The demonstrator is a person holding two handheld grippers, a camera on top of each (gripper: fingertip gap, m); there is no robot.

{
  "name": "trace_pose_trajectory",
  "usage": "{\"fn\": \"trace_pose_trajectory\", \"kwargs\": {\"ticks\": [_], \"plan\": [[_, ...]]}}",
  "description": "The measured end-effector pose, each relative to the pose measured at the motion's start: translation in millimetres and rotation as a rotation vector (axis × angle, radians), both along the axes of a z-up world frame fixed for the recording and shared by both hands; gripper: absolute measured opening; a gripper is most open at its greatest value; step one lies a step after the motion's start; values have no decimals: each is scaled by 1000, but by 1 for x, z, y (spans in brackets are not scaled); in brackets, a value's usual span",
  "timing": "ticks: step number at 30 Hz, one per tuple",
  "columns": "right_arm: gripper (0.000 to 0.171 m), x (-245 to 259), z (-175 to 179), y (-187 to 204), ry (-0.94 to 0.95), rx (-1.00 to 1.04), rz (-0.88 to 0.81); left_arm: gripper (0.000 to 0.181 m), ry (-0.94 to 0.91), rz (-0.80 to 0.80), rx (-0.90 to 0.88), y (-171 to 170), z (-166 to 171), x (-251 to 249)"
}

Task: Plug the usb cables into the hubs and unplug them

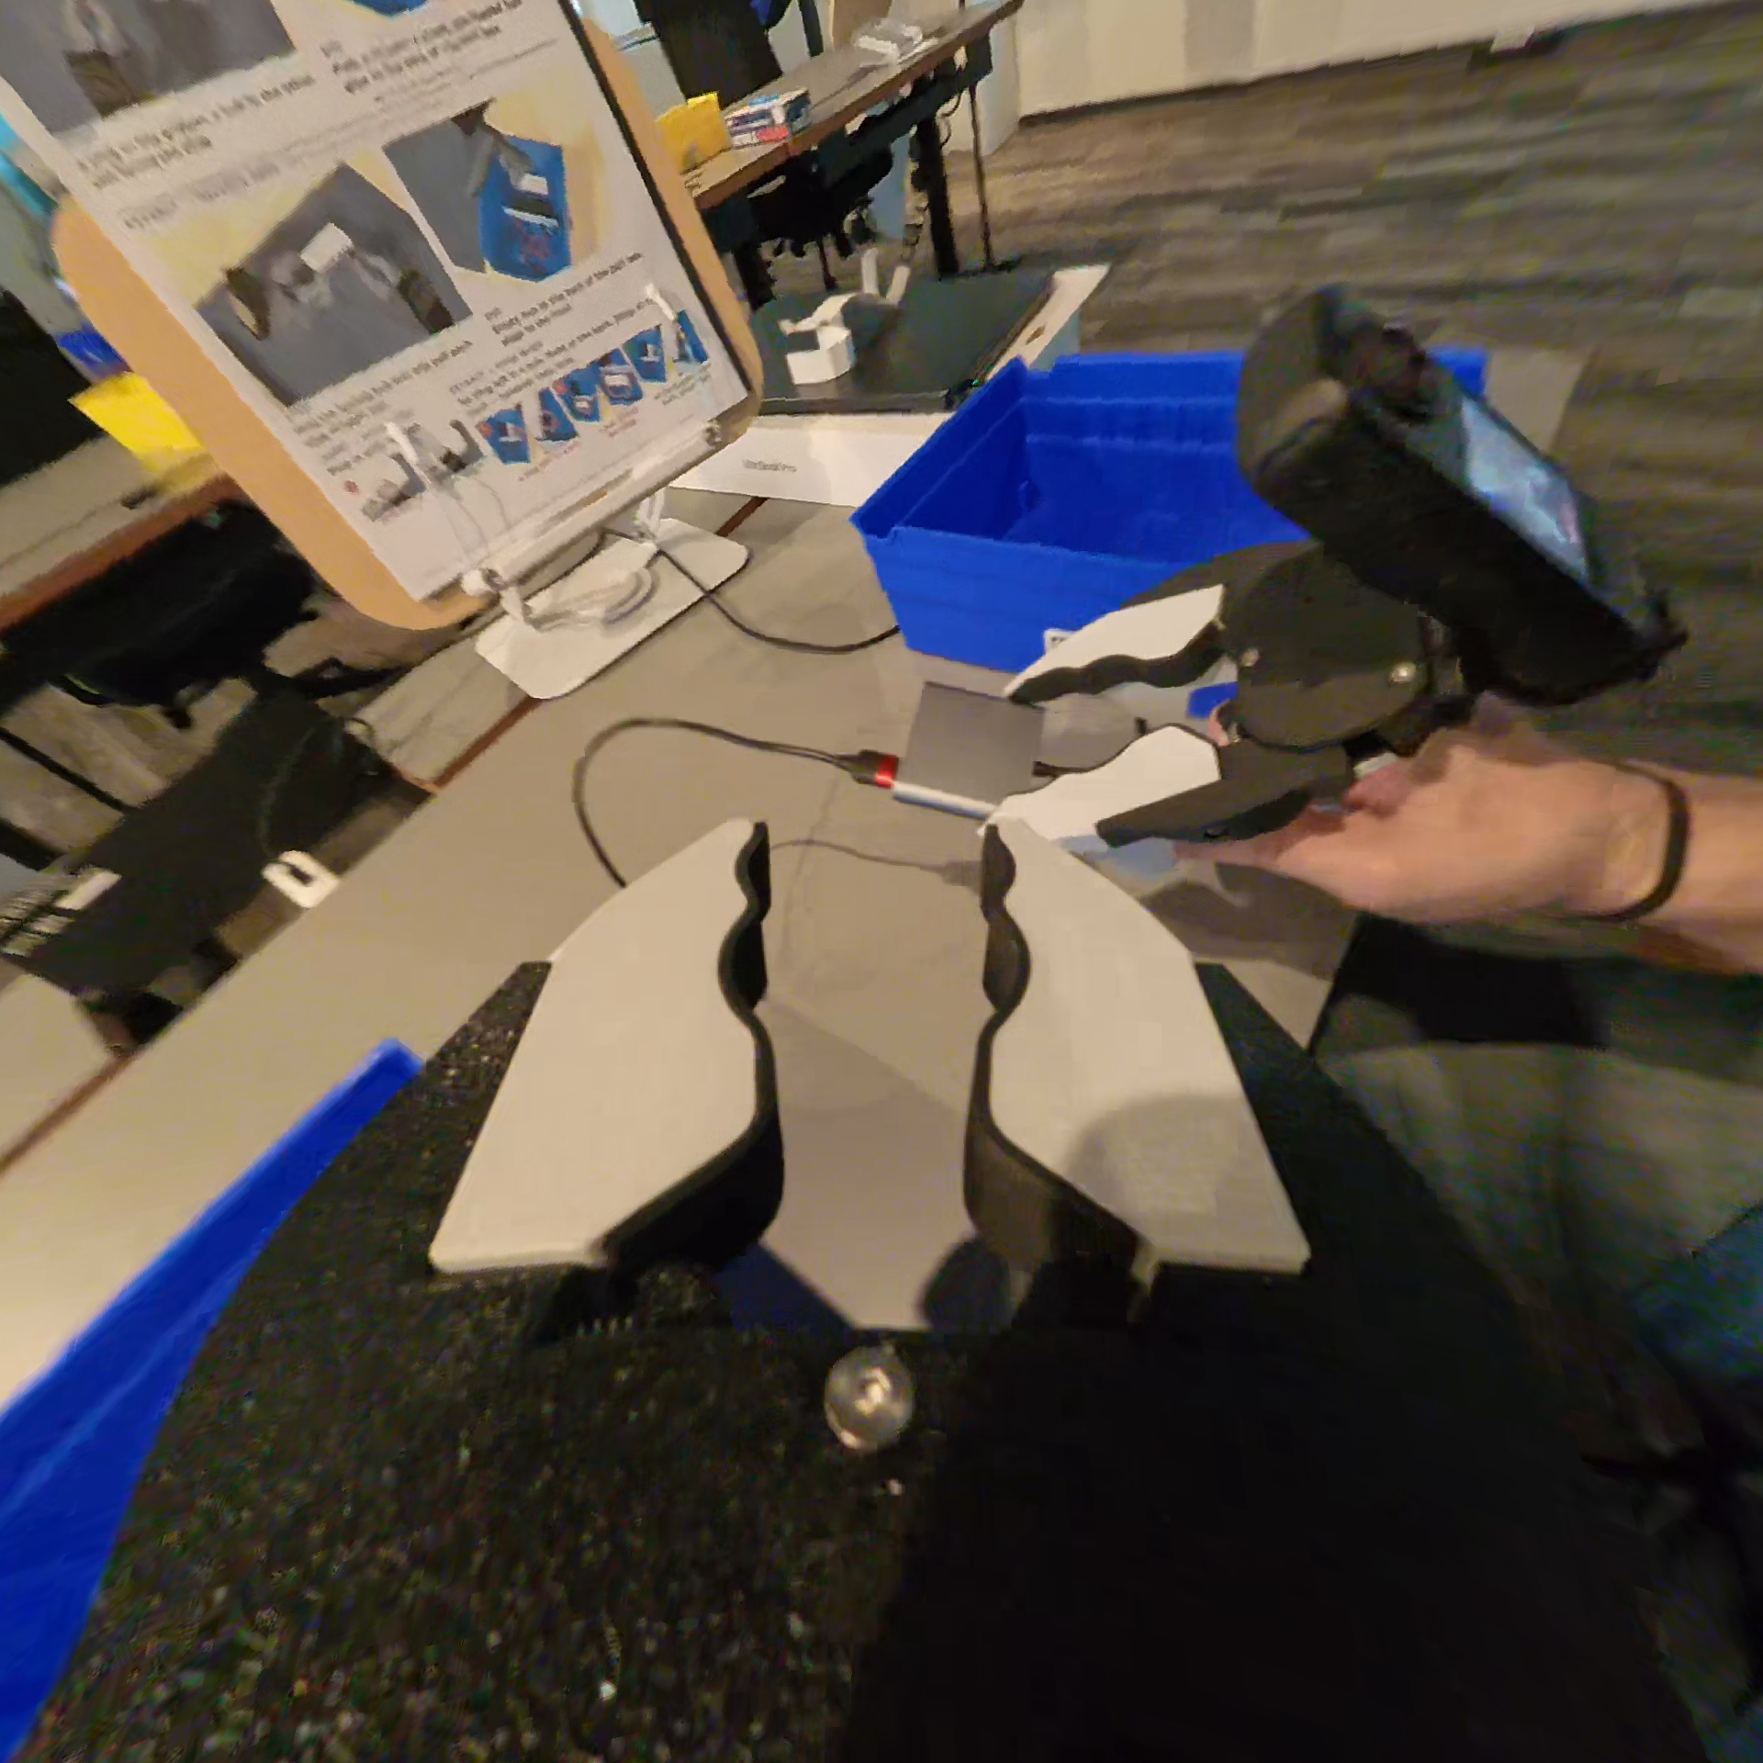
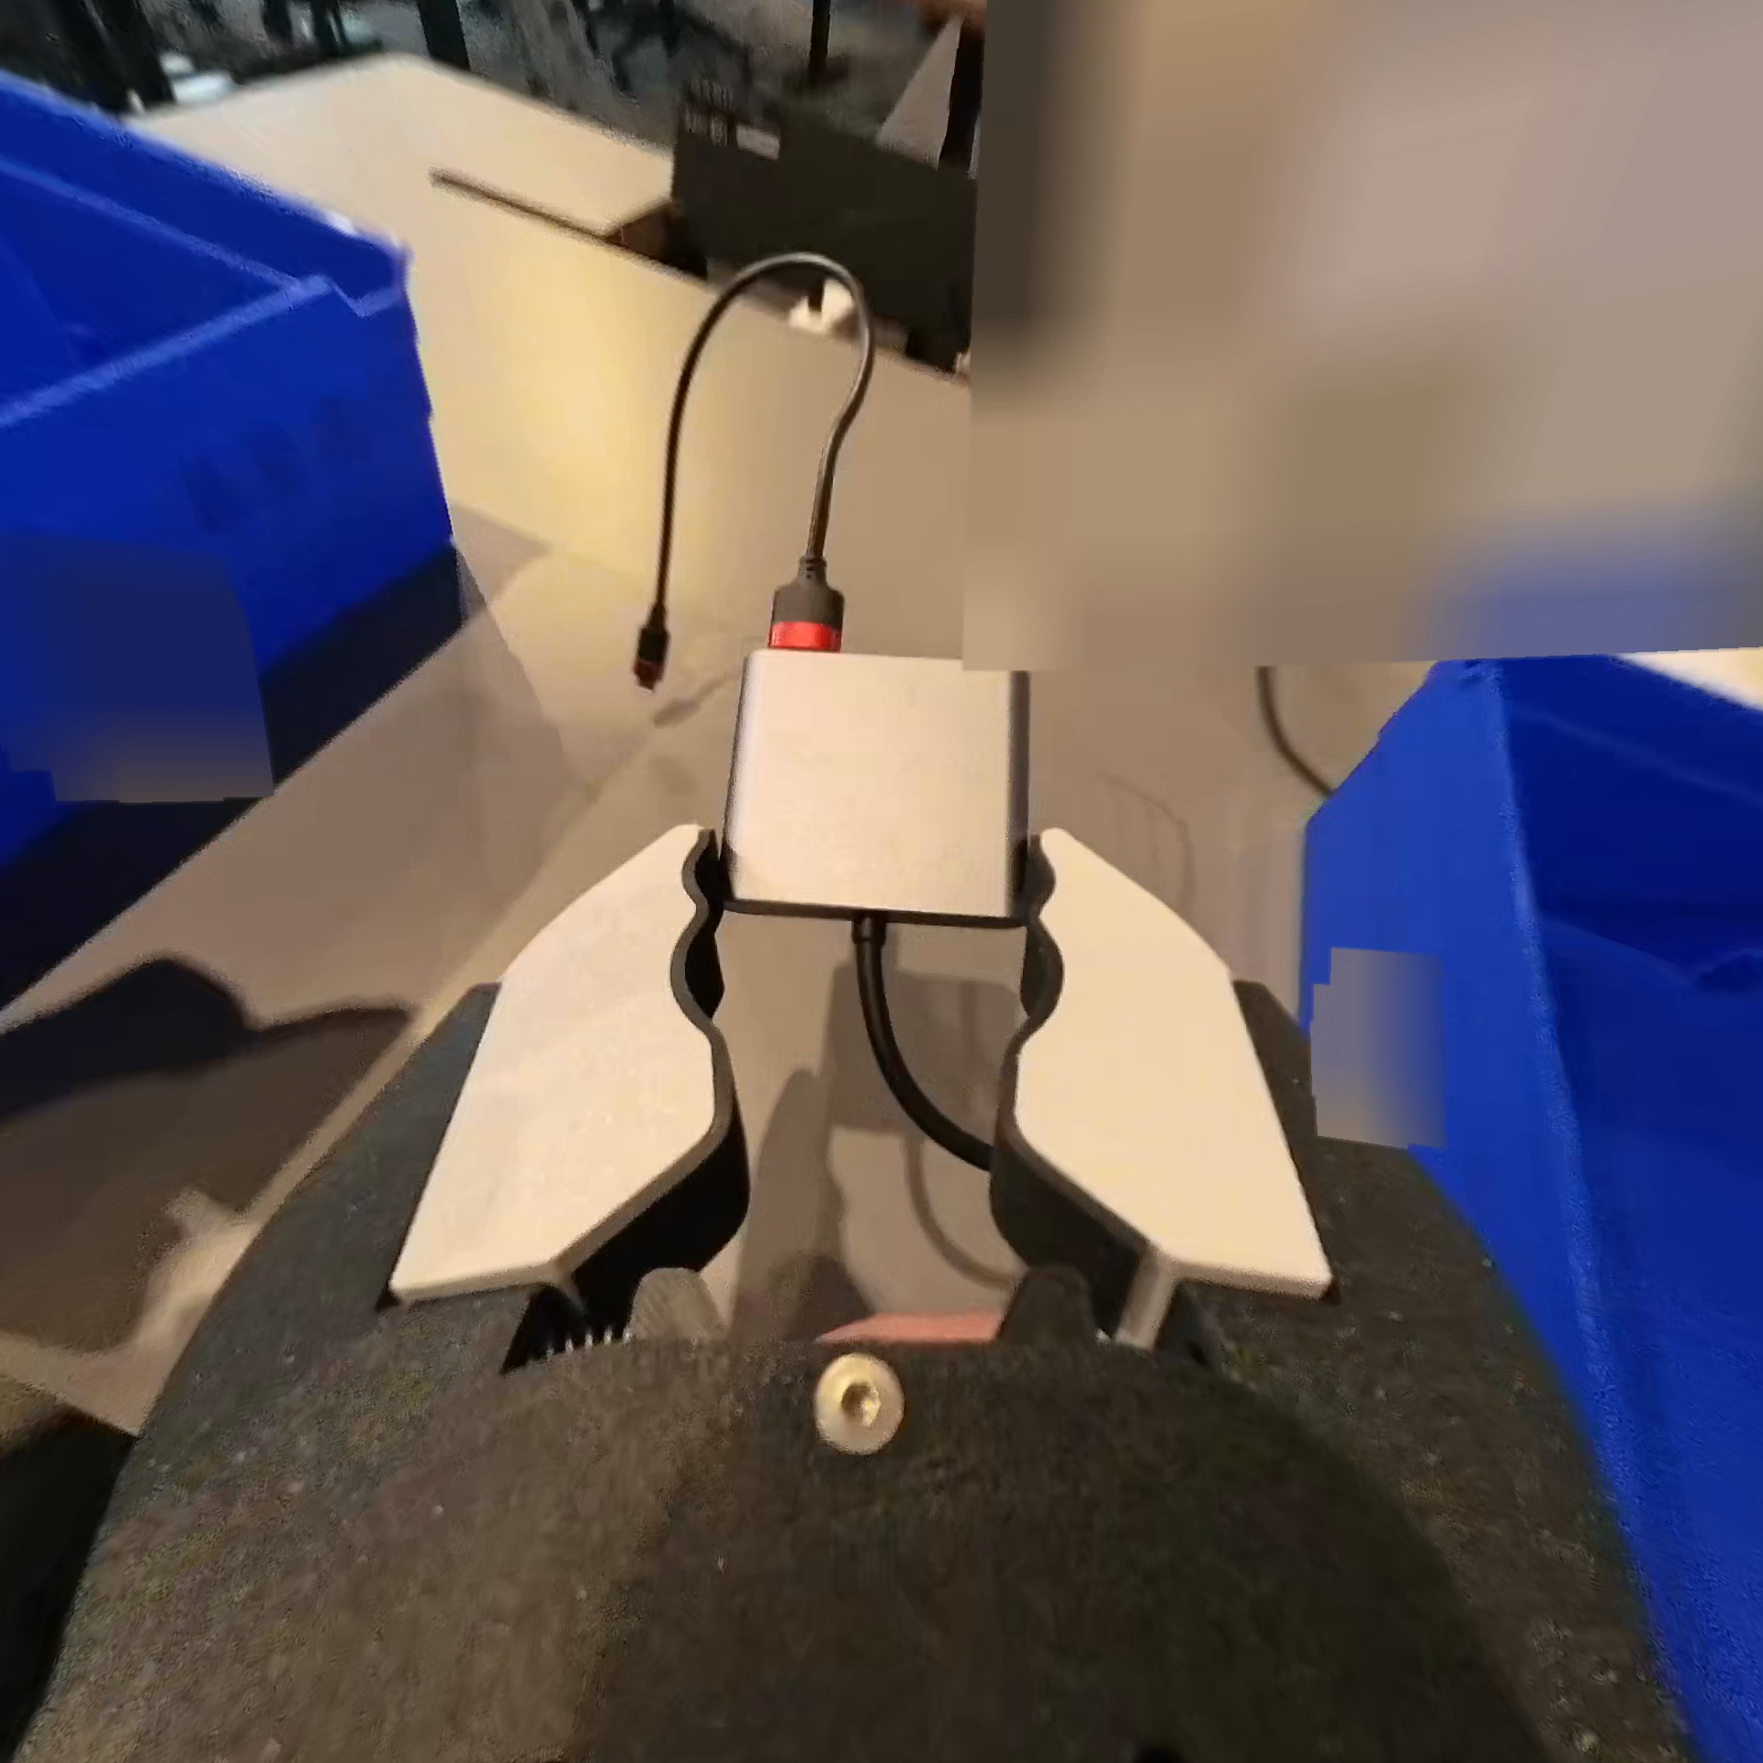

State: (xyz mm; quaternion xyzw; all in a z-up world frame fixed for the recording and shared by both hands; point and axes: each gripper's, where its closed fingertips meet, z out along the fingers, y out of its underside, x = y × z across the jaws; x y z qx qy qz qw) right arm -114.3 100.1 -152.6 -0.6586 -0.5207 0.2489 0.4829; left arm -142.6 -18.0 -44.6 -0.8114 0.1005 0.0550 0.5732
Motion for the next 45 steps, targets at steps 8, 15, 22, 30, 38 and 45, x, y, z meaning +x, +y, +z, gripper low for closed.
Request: {"fn": "trace_pose_trajectory", "kwargs": {"ticks": [8, 15, 22, 30, 38, 45], "plan": [[60, 12, 67, -25, 211, 195, 55, 48, -479, -156, 52, 25, -10, 18], [60, 21, 99, -48, 329, 289, 94, 66, -803, -294, 125, 38, -3, 34], [60, 19, 104, -68, 370, 343, 130, 55, -1039, -392, 223, 42, 12, 43], [60, 18, 103, -75, 366, 350, 150, 12, -1075, -386, 271, 45, 13, 39], [67, 23, 118, -82, 446, 115, 349, 12, -1031, -388, 278, 42, 11, 33], [76, 40, 157, -74, 379, -345, 744, 12, -962, -540, 274, 27, 21, 42]]}}
